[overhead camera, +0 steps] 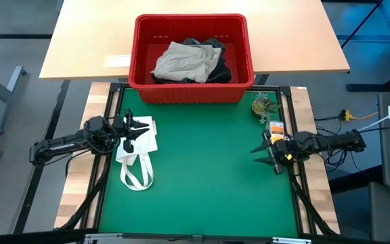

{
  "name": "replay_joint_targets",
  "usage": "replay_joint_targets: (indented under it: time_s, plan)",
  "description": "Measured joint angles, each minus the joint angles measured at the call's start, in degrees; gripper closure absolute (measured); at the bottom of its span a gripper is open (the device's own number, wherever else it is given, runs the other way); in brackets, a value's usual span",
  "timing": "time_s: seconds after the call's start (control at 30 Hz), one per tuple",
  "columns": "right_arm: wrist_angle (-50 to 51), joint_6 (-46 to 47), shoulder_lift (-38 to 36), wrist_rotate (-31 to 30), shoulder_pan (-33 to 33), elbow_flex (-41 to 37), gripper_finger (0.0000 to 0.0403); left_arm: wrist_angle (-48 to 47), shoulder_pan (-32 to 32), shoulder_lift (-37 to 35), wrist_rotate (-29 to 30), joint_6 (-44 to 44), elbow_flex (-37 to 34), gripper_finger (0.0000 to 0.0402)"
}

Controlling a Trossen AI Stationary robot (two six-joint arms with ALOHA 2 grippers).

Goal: Fold Laundry from Bin
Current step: Return to Home Position

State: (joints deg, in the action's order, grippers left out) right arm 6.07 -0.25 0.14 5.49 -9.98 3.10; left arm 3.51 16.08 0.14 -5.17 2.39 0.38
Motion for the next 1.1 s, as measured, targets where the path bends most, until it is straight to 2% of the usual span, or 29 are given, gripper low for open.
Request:
replay_joint_targets:
  time_s: [0.1, 0.2, 0.67, 0.8, 1.1]
  plan:
    - [-0.38, 0.02, 0.0, -7.29, 3.11, -0.2, 0.0244, 0.01, 0.0, 0.0, 0.0, 0.0, 0.0, 0.0328]
    - [-0.7, -0.05, 0.0, -10.46, 5.53, -0.22, 0.0244, 0.0, 0.0, 0.0, 0.0, 0.0, 0.0, 0.0328]
    - [-0.51, -0.05, 0.0, -9.14, 6.99, -0.21, 0.0244, 0.0, 0.02, 0.0, 0.0, 0.0, 0.0, 0.0328]
    - [-7.14, -1.42, -0.02, -6.71, 6.97, -2.78, 0.0244, 0.0, 0.02, 0.0, 0.0, 0.02, 0.0, 0.0328]
    - [-6.97, -1.62, -0.02, -5.79, 6.97, -2.74, 0.0244, -0.02, 0.02, 0.0, -0.01, 0.02, 0.0, 0.0328]
